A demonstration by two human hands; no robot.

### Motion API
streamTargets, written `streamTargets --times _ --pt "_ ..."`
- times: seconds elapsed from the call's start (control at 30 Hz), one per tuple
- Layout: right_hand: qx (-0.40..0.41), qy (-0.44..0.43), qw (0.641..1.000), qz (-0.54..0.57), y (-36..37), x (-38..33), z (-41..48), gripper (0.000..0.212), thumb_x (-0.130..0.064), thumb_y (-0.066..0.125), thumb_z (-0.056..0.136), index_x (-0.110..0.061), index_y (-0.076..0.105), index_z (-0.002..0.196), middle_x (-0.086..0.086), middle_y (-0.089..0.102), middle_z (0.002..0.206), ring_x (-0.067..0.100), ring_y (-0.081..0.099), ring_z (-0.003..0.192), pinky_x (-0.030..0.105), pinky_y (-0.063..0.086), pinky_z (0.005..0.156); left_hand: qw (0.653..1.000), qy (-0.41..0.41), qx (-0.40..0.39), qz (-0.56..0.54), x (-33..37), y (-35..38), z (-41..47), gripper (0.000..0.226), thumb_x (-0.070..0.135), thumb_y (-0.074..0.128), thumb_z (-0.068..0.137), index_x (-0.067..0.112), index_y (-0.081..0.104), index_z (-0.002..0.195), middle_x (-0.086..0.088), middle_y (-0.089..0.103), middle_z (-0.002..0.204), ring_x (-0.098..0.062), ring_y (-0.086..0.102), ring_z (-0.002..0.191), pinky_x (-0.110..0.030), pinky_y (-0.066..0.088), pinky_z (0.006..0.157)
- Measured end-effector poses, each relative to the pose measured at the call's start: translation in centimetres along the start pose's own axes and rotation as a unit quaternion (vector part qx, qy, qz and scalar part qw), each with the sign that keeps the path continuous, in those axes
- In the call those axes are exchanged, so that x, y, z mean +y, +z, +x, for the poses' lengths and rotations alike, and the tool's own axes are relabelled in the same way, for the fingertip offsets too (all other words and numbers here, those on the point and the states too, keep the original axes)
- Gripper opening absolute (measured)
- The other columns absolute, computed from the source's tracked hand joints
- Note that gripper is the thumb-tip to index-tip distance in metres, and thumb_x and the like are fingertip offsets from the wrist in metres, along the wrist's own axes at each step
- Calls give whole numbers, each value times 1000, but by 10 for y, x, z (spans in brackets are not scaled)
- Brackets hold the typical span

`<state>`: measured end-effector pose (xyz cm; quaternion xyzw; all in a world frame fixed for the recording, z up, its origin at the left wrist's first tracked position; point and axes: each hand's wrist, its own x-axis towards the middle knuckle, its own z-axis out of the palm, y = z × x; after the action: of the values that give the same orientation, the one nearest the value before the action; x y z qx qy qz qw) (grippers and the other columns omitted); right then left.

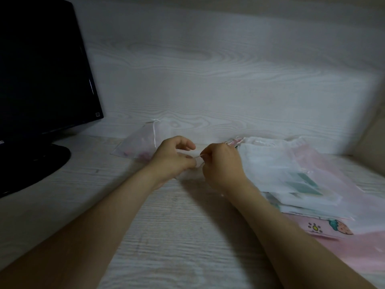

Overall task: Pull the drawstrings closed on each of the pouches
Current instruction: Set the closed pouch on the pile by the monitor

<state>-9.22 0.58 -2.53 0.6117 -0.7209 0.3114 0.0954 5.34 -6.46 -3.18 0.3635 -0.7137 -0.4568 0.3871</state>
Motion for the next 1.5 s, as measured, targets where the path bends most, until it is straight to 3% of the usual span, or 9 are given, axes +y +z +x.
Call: streamTargets --times 0.13,0.33,0.5,0.7,0.83,1.03,1.2,1.33,1.5 --pt "-34 109 980 166 -5 1 1 20 -15 63 98 -12 81 107 3 78 98 19 70 93 25 47 76 991 92 54 79 -7 1 4 24 -2 84 79 21 81 77 4 80 88 -12 78 84 -34 64 86" --pt "-49 220 901 371 -4 1 1 31 -19 66 98 11 73 101 23 68 75 19 53 69 32 42 66 977 143 17 155 -5 6 -1 24 5 76 87 24 85 99 18 77 82 3 70 75 -25 60 79" --pt "-65 219 871 435 -11 3 -1 19 -14 61 102 -3 77 100 -5 66 66 -6 52 41 8 36 43 991 112 2 78 -1 8 -1 7 29 87 88 28 84 94 12 79 85 -22 75 83 -40 63 87" --pt "-54 214 857 466 -8 2 0 17 -17 66 100 -8 79 105 -6 76 96 -7 66 76 11 45 61 994 90 9 59 2 3 -1 6 28 81 92 23 82 88 8 79 86 -10 73 84 -32 60 84" --pt "-13 210 870 445 -7 3 1 24 -19 69 99 -2 77 84 15 77 91 24 72 86 22 56 73 999 35 27 5 11 1 2 29 28 59 88 1 66 79 1 64 78 -13 58 79 -33 44 76" --pt "-39 176 893 413 -10 4 -1 25 -21 70 97 -10 75 76 -5 57 61 -1 44 45 12 36 46 980 -6 80 -180 23 -1 -1 33 14 52 102 5 72 78 -12 78 83 -25 73 80 -40 62 84" --pt "-38 142 935 322 -11 1 1 24 -19 61 97 -18 83 89 -6 69 69 5 58 64 22 45 61 960 -42 116 -252 24 -8 3 26 20 51 105 1 67 98 -10 81 88 -28 79 92 -41 64 85" --pt "-32 86 976 200 -9 4 -1 24 -15 59 98 -15 83 103 -3 80 98 10 70 90 12 43 68 955 -43 166 -242 20 -13 6 32 22 57 99 14 53 68 0 52 52 -21 63 57 -42 58 73" --pt "-25 36 991 124 -5 7 1 24 -46 59 99 -36 80 102 -14 78 100 17 68 99 39 54 92 977 34 171 -124 16 -14 8 39 22 59 96 14 40 63 2 37 53 -17 39 55 -38 37 64"
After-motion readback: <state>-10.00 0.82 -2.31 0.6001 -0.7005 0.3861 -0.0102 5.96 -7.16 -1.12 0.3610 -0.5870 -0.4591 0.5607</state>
